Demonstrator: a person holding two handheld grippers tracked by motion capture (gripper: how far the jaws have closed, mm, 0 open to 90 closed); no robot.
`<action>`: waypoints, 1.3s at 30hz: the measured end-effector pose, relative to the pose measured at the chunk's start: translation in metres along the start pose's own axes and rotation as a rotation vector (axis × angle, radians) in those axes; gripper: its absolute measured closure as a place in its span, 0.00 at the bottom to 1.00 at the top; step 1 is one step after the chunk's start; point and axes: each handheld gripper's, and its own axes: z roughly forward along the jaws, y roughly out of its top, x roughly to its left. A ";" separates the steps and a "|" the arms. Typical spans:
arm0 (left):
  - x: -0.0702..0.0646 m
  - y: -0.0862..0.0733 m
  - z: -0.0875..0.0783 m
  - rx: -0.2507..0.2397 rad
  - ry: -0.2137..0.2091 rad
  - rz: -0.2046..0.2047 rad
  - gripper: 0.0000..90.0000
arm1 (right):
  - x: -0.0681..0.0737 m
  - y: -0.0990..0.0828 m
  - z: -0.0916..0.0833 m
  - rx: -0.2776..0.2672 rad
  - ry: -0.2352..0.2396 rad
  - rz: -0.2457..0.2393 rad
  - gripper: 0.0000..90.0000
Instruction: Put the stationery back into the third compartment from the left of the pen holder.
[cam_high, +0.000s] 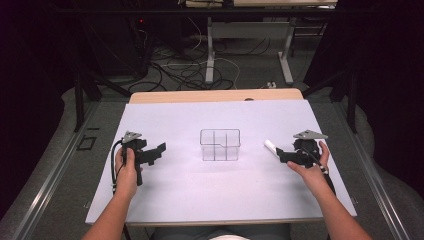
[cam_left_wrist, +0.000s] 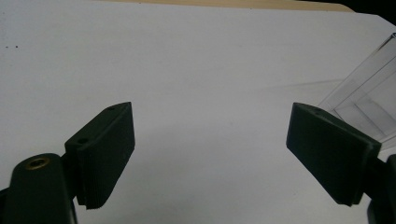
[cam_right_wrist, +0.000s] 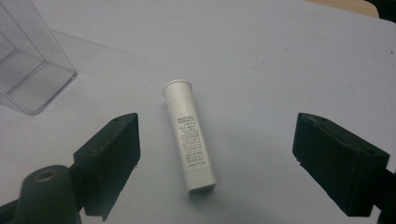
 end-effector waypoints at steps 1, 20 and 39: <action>0.001 0.000 0.000 -0.001 0.003 -0.001 0.17 | 0.001 0.002 0.001 0.011 0.004 -0.013 0.16; 0.005 -0.003 -0.001 0.004 0.018 0.004 0.17 | 0.004 0.027 0.024 0.263 0.080 -0.206 0.28; 0.003 -0.004 0.000 0.018 0.005 0.014 0.17 | 0.000 0.026 0.045 0.445 0.124 -0.188 0.55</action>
